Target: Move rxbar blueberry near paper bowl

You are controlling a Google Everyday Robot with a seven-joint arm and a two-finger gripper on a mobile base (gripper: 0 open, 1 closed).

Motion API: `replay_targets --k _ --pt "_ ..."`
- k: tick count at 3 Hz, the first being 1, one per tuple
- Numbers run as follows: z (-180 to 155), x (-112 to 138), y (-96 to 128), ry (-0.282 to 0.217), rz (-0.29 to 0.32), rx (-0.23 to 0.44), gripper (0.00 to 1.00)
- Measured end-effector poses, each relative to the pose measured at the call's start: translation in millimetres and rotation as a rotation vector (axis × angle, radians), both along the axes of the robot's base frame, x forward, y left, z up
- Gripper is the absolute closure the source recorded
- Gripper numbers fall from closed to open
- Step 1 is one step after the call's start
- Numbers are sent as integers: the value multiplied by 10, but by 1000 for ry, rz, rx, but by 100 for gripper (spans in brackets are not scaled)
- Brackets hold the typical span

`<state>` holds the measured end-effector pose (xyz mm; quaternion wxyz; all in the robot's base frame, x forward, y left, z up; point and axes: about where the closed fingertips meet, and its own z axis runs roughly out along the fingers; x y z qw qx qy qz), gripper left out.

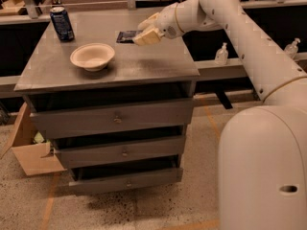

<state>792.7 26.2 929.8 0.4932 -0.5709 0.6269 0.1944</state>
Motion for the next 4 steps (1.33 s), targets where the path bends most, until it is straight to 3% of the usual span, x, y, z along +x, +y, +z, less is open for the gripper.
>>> replay_targets --k 2,3,4 --pt "190 -135 387 -31 125 1 100" --pt "170 -209 621 -18 184 4 100" --pt "99 -208 699 3 194 4 100"
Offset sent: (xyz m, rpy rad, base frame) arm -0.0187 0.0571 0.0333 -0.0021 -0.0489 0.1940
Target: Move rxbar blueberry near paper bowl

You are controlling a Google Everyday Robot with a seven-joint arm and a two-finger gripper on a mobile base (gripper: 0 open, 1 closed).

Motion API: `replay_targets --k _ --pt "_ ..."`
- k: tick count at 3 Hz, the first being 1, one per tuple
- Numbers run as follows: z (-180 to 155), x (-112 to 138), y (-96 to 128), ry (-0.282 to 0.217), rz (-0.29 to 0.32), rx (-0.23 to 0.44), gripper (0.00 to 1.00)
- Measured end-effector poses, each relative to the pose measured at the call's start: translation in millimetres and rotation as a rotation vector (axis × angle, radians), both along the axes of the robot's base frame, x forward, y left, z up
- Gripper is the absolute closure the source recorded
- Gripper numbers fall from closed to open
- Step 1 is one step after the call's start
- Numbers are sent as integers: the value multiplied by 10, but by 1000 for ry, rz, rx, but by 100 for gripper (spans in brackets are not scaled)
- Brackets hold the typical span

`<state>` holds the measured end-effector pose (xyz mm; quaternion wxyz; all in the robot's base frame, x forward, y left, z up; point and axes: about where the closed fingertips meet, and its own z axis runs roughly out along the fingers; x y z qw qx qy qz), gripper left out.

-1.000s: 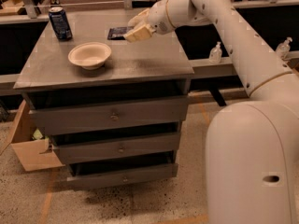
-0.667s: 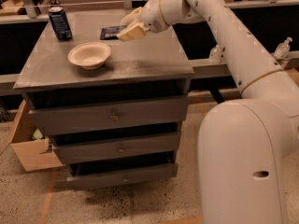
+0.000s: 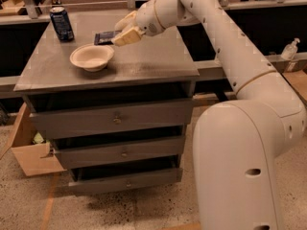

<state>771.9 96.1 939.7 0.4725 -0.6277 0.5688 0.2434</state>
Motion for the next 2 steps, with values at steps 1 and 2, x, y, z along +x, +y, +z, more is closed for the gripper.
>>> replay_targets --k 1,2 --pt "-20 5 -5 5 -4 -1 99" --pt "-184 50 -106 42 -45 -10 77"
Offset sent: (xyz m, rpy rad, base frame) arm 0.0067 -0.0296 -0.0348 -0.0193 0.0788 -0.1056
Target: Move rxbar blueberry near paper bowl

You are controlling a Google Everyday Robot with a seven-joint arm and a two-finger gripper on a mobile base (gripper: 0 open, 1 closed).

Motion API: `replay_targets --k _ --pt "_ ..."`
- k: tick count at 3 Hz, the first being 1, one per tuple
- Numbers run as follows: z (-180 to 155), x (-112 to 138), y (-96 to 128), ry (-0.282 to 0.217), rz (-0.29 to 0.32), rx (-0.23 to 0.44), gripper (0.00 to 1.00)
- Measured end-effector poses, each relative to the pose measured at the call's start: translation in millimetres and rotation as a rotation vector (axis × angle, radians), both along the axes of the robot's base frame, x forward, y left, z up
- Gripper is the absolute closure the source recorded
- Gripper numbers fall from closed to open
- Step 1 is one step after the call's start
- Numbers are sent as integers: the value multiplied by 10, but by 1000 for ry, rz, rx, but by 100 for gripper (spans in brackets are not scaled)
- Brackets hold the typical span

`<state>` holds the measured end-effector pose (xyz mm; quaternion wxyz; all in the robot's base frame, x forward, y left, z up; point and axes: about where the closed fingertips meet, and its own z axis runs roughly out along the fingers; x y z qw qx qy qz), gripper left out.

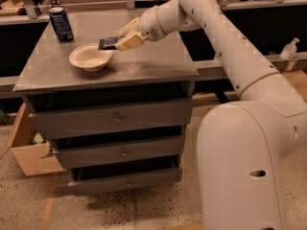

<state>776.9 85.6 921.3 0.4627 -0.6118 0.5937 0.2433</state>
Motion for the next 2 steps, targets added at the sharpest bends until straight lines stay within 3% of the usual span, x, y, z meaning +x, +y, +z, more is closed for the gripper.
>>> replay_targets --k 2 --pt "-172 -10 -40 34 -17 -11 31"
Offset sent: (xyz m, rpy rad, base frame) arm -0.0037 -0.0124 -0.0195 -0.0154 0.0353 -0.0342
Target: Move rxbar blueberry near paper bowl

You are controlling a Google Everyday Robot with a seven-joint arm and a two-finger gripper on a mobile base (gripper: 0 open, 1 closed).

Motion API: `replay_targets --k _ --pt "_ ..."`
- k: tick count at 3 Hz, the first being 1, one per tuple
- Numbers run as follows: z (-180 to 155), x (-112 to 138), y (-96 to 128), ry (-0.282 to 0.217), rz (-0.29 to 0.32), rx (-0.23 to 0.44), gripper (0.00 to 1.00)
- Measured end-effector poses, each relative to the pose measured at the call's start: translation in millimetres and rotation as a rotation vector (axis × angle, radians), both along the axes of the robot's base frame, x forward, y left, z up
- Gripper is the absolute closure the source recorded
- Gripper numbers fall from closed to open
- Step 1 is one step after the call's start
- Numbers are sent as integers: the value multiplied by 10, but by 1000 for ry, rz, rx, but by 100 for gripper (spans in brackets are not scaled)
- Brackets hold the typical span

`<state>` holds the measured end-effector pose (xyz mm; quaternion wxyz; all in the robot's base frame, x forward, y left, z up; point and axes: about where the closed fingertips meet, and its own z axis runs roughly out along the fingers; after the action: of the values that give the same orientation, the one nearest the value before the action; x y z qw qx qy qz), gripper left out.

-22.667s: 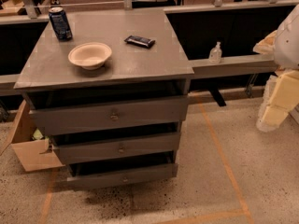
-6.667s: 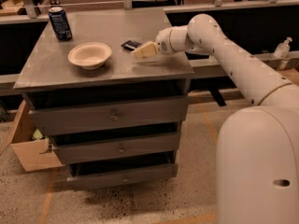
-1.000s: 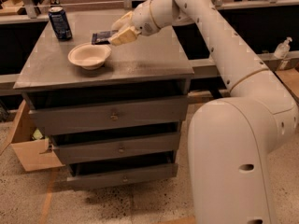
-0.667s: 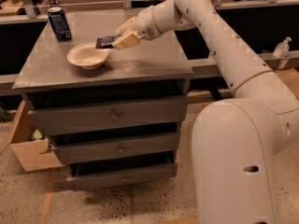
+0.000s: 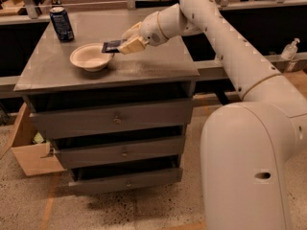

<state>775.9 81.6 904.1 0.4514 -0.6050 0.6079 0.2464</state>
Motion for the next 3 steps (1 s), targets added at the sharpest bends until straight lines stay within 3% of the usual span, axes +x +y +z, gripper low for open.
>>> replay_targets --k 1,2,3 --pt "-37 -18 9 8 3 0 7" --pt "-53 -27 -5 12 3 1 0" --pt "-55 -26 -42 15 -2 4 0"
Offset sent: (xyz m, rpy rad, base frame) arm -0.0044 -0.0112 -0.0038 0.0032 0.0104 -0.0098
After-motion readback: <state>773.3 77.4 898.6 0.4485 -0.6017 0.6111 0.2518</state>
